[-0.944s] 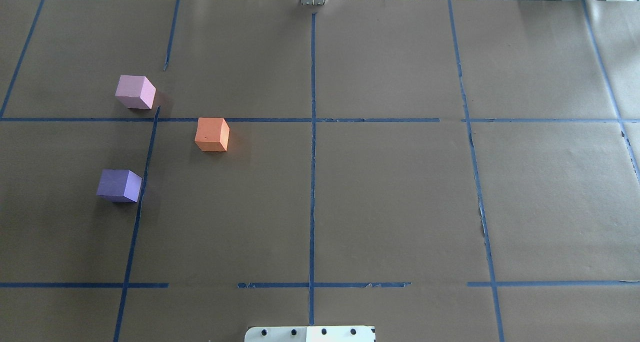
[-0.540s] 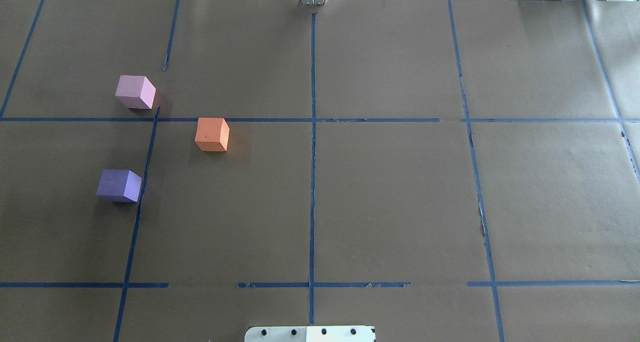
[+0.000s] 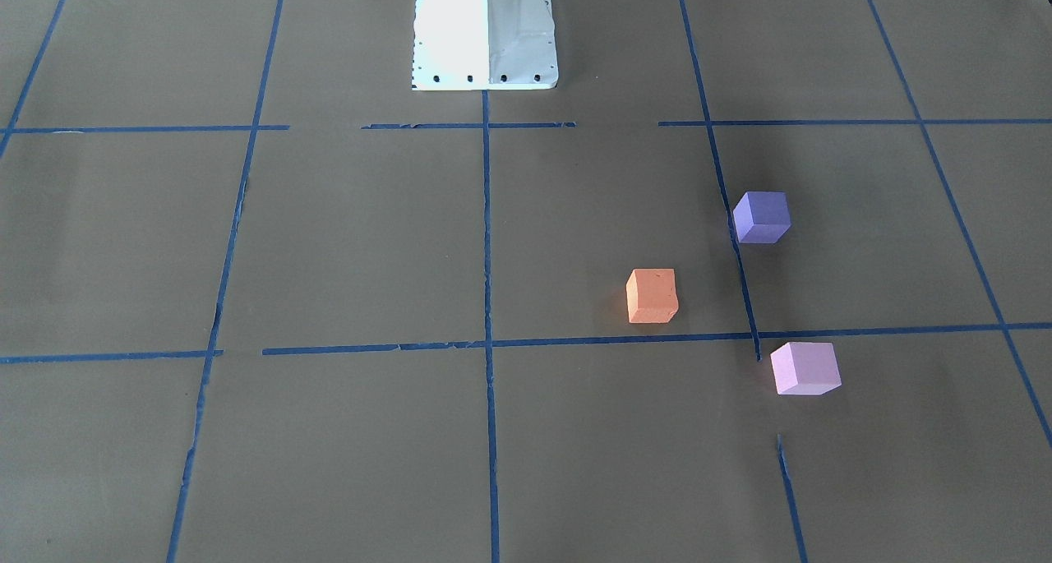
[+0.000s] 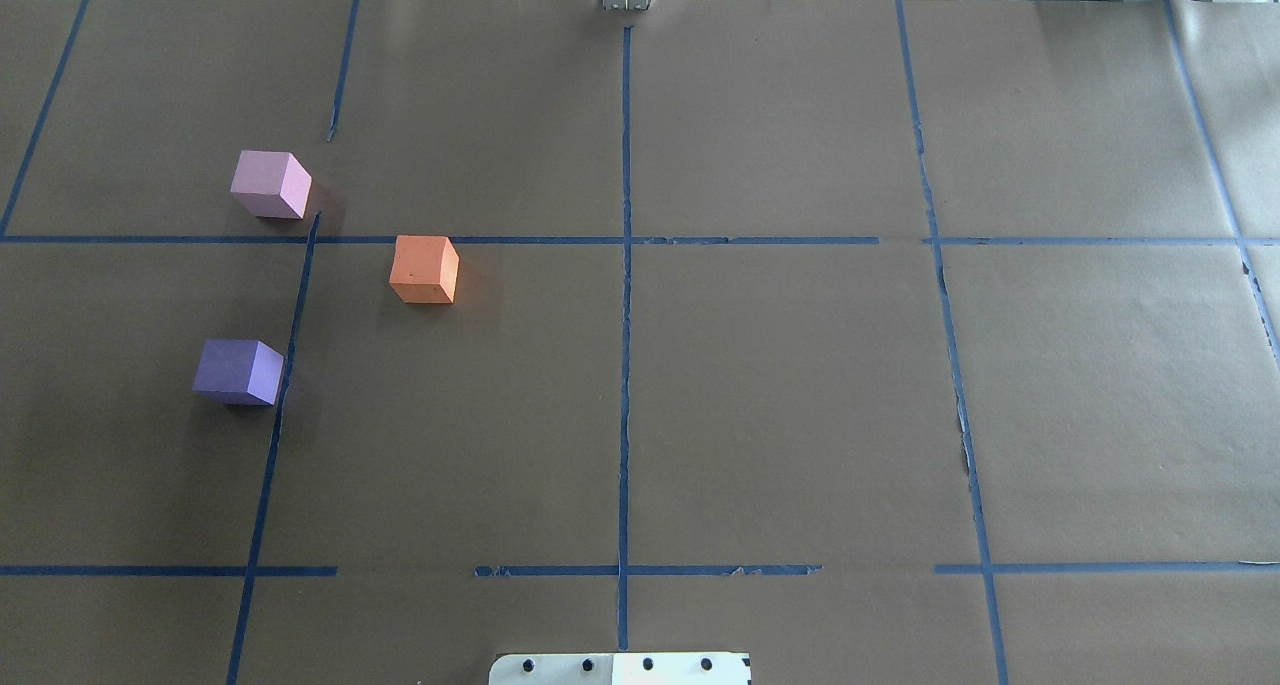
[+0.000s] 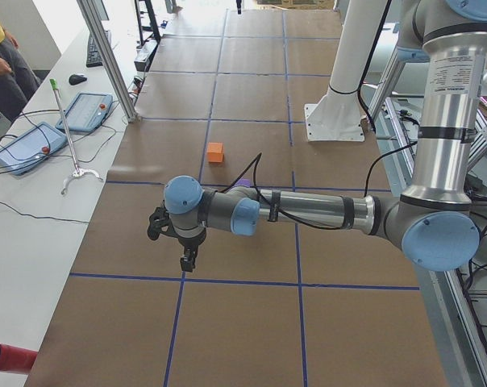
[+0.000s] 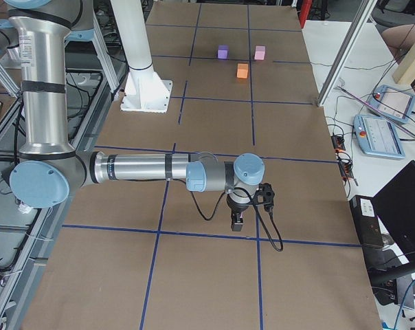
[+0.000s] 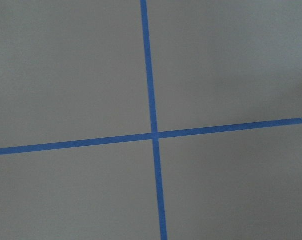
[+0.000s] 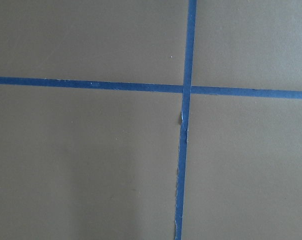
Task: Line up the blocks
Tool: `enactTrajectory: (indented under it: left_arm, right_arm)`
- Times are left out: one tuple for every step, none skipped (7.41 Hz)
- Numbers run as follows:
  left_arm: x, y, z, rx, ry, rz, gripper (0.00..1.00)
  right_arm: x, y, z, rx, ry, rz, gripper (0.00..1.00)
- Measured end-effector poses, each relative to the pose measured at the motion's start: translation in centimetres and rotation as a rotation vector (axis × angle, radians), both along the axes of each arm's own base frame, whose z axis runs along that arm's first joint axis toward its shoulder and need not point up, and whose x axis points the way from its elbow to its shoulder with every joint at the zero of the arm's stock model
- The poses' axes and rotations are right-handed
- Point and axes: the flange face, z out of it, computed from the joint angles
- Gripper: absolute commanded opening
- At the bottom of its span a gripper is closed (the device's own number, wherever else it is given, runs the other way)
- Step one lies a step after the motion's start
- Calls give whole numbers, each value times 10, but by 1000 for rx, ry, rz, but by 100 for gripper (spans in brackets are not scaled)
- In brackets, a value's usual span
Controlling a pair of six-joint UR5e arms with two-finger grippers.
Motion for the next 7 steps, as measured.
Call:
enactTrajectory:
  left_arm:
    - [40,-16,-34,35,11,40,100]
    - [82,-29,-76,58,24,58,100]
    - [122,-34,-117,77,33,61,100]
    - [156,-35,-158,94,45,56,100]
    - [191,-36,-194,91,64,41,100]
    - [234,-34,-221,74,76,47,100]
    - [282,-28,-240,69,81,80,100]
  right_arm:
    - [0,0,0,0,0,0,100]
    - [0,0,0,0,0,0,100]
    - [0,0,0,0,0,0,100]
    - [0,0,0,-1,0,0,100]
    - [0,0,0,-1,0,0,100]
    - [0,0,0,-1,0,0,100]
    - [0,0,0,-1,0,0,100]
